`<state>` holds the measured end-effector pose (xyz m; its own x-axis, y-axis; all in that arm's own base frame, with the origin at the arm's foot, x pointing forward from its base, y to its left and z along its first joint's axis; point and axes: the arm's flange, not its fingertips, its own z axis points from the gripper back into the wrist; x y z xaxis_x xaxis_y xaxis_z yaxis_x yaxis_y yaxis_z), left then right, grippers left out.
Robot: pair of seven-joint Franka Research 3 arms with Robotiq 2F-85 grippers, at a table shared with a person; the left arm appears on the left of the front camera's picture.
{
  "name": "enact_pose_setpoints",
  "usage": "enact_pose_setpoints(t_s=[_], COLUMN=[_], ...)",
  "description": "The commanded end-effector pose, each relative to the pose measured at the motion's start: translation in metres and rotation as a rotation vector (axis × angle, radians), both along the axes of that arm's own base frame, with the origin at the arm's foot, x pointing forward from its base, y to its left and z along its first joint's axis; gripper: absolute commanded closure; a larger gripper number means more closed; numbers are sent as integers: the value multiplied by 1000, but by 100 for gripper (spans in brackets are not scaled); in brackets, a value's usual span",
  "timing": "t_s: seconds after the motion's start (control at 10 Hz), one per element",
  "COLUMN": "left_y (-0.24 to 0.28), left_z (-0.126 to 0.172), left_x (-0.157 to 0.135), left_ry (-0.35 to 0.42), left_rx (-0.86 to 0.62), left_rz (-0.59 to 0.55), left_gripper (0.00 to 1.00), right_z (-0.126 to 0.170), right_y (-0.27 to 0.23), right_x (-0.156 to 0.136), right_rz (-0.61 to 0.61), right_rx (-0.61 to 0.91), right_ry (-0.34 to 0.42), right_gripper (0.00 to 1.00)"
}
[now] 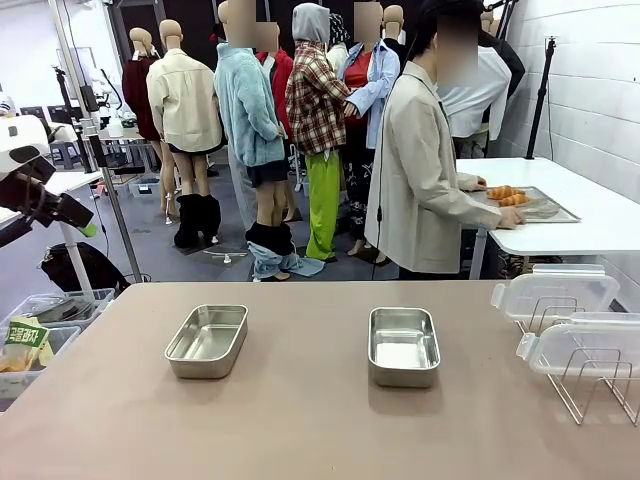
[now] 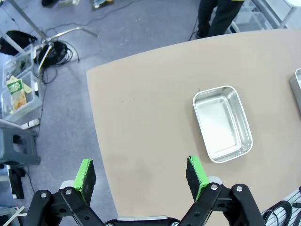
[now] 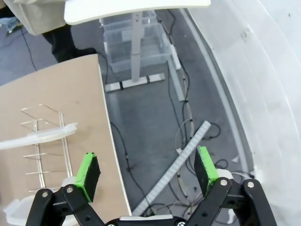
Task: Place the bread in airtight containers.
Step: Lift both Airtight Container.
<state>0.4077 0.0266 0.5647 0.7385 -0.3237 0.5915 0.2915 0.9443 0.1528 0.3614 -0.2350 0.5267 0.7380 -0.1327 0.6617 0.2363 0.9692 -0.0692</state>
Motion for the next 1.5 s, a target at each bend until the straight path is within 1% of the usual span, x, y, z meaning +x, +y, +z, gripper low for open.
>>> enact_pose_setpoints(t_s=[0.0, 1.4], left_y=[1, 1], left_z=[-4, -4], left_x=[-4, -4], left_ry=[1, 1], left_rx=[8, 8], left_rz=[2, 2], left_gripper=[0, 0], right_z=[4, 4], right_y=[11, 11], right_x=[-2, -2], right_rz=[13, 13], right_rx=[-8, -8], right_ry=[1, 1], right_gripper=[0, 0])
